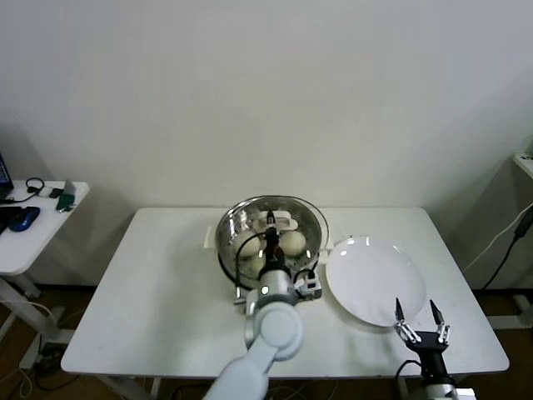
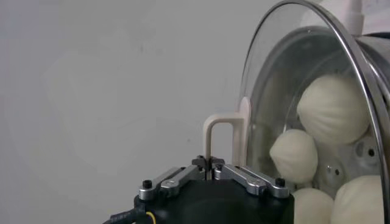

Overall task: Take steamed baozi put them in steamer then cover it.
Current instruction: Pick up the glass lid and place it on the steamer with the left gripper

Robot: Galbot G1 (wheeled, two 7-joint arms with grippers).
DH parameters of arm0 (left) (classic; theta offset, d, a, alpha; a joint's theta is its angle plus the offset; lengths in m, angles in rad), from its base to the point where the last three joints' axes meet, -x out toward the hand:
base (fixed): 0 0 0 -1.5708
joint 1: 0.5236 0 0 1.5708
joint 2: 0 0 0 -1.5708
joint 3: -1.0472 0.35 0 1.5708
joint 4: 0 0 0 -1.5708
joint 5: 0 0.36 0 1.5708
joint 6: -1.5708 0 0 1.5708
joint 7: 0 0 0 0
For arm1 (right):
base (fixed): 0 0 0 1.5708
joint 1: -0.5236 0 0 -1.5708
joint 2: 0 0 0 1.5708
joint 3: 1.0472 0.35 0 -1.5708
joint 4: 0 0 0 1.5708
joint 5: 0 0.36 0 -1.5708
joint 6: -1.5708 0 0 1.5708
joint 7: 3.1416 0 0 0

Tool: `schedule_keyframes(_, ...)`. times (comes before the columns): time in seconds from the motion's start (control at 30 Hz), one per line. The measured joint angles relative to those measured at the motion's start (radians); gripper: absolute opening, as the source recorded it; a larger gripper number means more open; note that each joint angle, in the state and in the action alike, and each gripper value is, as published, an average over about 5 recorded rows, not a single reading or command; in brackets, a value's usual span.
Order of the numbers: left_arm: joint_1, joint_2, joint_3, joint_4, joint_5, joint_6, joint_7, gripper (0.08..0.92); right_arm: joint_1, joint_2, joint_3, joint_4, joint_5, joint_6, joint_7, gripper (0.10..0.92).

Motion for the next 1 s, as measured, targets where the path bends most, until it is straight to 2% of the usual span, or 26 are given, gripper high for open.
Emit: schedule_keyframes(1.0, -0.008, -0.009, -0.035, 0.081, 0.045, -0.03, -0.036, 0.131, -0.002, 0.013, -0.003, 0.0, 0.006, 0.01, -0.002, 0.823)
